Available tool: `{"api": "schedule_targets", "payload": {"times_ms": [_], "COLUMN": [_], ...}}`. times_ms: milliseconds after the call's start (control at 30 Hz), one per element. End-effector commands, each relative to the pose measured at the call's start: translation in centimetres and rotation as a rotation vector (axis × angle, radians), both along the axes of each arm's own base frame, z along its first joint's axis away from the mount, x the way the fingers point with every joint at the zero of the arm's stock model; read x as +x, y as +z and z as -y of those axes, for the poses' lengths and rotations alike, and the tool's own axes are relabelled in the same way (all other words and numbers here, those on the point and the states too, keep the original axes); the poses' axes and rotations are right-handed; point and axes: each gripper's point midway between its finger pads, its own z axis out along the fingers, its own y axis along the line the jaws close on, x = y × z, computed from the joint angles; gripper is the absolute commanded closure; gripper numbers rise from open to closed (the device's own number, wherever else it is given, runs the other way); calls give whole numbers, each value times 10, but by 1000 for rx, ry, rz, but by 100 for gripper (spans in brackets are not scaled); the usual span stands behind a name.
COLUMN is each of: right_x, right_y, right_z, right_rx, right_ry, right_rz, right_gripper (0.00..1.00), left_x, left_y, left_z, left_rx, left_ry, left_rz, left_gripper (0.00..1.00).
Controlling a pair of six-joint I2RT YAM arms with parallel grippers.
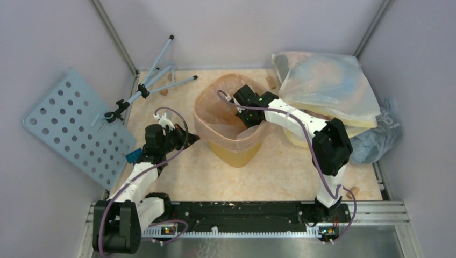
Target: Put the trash bags into the trash bin
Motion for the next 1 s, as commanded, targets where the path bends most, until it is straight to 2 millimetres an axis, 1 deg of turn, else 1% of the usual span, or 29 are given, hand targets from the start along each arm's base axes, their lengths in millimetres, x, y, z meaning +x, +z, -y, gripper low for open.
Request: {"api": "schedule_targets", "payload": {"times_ms": [0,133,200,300,367,467,600,733,833,967], "right_x": [-12,-43,-58,-75,-80,-78,-67,-54,-55,-59], "right_y": [20,27,27,21,16,13,19,22,14,-5], "right_z": [-3,-37,-50,-62,-61,-55,-42,-23,-17,-22], "right_rx": [19,85,109,131,120,89,90,95,75,75], "right_ry": [20,181,248,313,325,309,252,178,167,178], "right_rz": [4,-38,-77,-136,-159,-148,-125,-114,-126,-177], "right_gripper": [100,100,100,100,100,100,100,100,100,100], "left_x": [5,5,5,5,5,5,4,4,3,3], "left_y": [5,6,6,6,6,6,6,5,4,5], "left_z": [-2,-3,-2,-2,-3,-3,-3,-3,-3,-2], "left_rx": [4,6,6,5,5,6,10,11,11,7], "left_ry": [11,12,12,13,13,12,11,12,12,9], "left_rz": [30,33,33,32,33,32,32,31,30,32], "left_gripper": [100,100,100,100,100,100,100,100,100,100]}}
